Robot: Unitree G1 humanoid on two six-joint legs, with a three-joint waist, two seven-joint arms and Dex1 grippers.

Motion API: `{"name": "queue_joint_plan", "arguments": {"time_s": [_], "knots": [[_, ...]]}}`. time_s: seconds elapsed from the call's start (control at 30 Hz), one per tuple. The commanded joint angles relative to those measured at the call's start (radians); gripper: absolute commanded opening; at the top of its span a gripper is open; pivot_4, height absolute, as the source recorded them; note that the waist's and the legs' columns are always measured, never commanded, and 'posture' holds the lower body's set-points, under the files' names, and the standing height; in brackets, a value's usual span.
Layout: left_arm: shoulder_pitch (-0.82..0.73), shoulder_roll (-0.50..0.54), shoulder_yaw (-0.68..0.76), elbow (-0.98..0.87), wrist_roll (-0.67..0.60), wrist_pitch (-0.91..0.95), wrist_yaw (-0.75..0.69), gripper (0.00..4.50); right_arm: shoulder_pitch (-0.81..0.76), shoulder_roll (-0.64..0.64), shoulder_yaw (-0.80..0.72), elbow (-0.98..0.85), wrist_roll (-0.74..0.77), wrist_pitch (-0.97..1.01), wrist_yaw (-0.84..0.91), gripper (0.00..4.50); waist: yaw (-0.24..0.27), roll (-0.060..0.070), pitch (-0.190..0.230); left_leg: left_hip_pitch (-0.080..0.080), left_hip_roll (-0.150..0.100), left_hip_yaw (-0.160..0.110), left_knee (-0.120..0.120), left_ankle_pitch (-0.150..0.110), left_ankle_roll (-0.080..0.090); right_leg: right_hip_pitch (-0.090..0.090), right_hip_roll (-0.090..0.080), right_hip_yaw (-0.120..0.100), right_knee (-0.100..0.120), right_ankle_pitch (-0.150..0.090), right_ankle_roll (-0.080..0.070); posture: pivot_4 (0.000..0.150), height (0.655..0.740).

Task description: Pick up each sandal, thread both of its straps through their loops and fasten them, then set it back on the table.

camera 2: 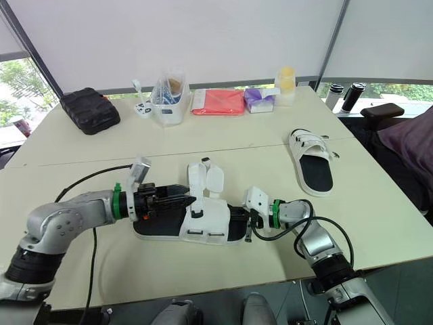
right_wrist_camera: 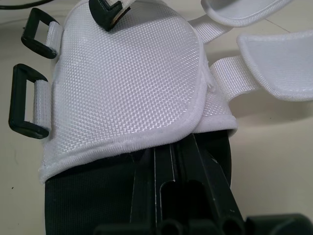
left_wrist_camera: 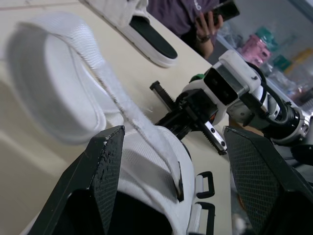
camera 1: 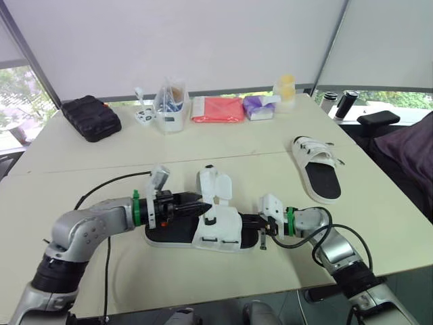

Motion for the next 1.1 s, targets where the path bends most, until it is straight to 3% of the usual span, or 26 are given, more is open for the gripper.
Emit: {"name": "queue_joint_plan", "arguments": {"time_s": [0.03, 0.07, 0.23, 0.4, 0.57, 0.8, 1.1], "knots": [[-0.055, -0.039, -0.023, 0.05, 0.047, 0.009, -0.007, 2.8, 0.026, 0.005, 0.031, 0.061, -0.068, 0.046, -0.026, 0.0, 0.0, 0.0, 0.0, 0.0, 0.0, 0.0, 0.0, 0.0, 0.0, 0.0, 0.0, 0.0, 0.0, 0.0, 0.0, 0.15, 0.74], [-0.066, -0.051, -0.031, 0.069, 0.071, -0.003, -0.011, 2.5, 0.026, 0.006, 0.031, 0.061, -0.068, 0.046, -0.027, 0.0, 0.0, 0.0, 0.0, 0.0, 0.001, 0.0, 0.0, 0.0, 0.0, 0.0, 0.001, 0.0, 0.0, -0.001, 0.001, 0.15, 0.74], [-0.101, -0.092, -0.04, 0.133, 0.14, -0.024, -0.053, 0.06, 0.023, 0.01, 0.032, 0.063, -0.072, 0.046, -0.031, 0.0, -0.002, 0.0, 0.0, 0.0, 0.003, 0.0, 0.0, -0.001, -0.001, -0.001, 0.003, 0.0, -0.001, 0.0, 0.0, 0.15, 0.74], [-0.129, -0.113, -0.01, 0.174, 0.147, -0.003, -0.086, 0.06, 0.024, 0.008, 0.029, 0.063, -0.073, 0.046, -0.034, 0.0, -0.001, 0.0, 0.0, -0.001, 0.004, 0.0, 0.0, -0.001, -0.001, -0.001, 0.004, 0.0, -0.001, 0.001, -0.001, 0.15, 0.74], [-0.193, -0.109, 0.072, 0.229, 0.019, 0.149, -0.154, 0.06, 0.025, 0.01, 0.034, 0.064, -0.075, 0.047, -0.035, 0.0, -0.003, 0.0, 0.0, -0.001, 0.004, 0.0, 0.0, -0.001, -0.001, -0.002, 0.004, 0.0, -0.001, -0.001, 0.001, 0.15, 0.74], [-0.159, -0.041, -0.008, 0.162, 0.069, 0.15, -0.305, 0.06, 0.023, 0.017, 0.038, 0.067, -0.08, 0.049, -0.039, 0.0, -0.004, 0.0, 0.0, -0.001, 0.005, 0.0, -0.001, -0.001, -0.002, -0.002, 0.004, 0.0, -0.001, 0.001, 0.001, 0.15, 0.74], [-0.101, -0.053, -0.046, 0.083, 0.121, 0.11, -0.322, 0.06, 0.031, 0.015, 0.04, 0.062, -0.079, 0.052, -0.04, 0.0, -0.002, 0.0, 0.0, -0.001, 0.006, 0.001, -0.001, -0.001, -0.002, -0.003, 0.005, 0.0, -0.001, -0.001, 0.0, 0.15, 0.74]]}}
